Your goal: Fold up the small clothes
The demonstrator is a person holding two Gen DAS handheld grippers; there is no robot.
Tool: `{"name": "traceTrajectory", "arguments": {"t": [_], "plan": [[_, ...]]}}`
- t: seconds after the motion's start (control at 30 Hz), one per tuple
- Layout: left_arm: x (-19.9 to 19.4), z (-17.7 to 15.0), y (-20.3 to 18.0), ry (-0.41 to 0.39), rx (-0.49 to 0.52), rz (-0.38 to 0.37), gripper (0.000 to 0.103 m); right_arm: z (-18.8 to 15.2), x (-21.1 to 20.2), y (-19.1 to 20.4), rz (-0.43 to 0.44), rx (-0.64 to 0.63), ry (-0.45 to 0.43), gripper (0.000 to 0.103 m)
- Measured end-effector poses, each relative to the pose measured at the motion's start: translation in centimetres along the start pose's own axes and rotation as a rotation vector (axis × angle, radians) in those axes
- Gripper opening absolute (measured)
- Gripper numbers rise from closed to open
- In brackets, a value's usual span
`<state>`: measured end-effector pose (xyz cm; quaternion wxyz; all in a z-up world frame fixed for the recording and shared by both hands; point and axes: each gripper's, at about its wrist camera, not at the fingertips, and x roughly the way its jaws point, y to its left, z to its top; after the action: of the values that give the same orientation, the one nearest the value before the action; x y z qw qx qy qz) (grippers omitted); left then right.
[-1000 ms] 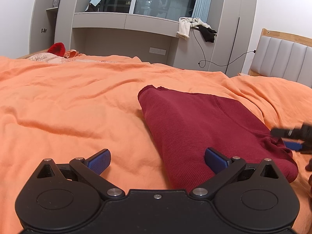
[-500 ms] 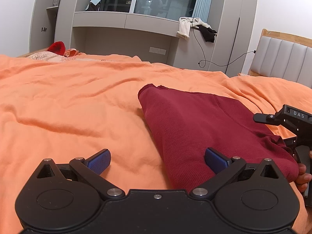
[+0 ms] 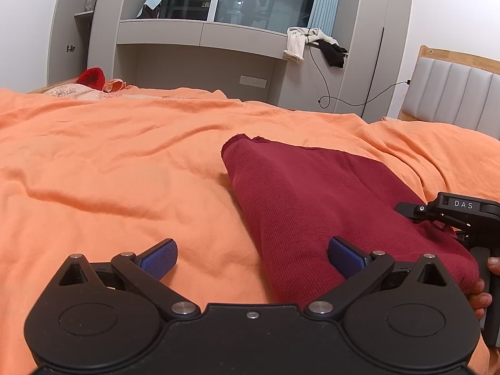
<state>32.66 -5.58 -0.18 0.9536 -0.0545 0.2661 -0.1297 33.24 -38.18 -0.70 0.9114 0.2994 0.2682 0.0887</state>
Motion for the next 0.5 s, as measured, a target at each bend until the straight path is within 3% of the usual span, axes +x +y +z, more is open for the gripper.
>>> {"name": "traceTrajectory", "arguments": {"t": [0.33, 0.5], "plan": [[0.0, 0.0, 0.0, 0.001, -0.001, 0.000, 0.103, -0.2, 0.0, 0.6, -0.018, -0.039, -0.021, 0.064], [0.0, 0.0, 0.0, 0.001, -0.001, 0.000, 0.103, -0.5, -0.2, 1.4, -0.030, -0.097, -0.046, 0.054]]}}
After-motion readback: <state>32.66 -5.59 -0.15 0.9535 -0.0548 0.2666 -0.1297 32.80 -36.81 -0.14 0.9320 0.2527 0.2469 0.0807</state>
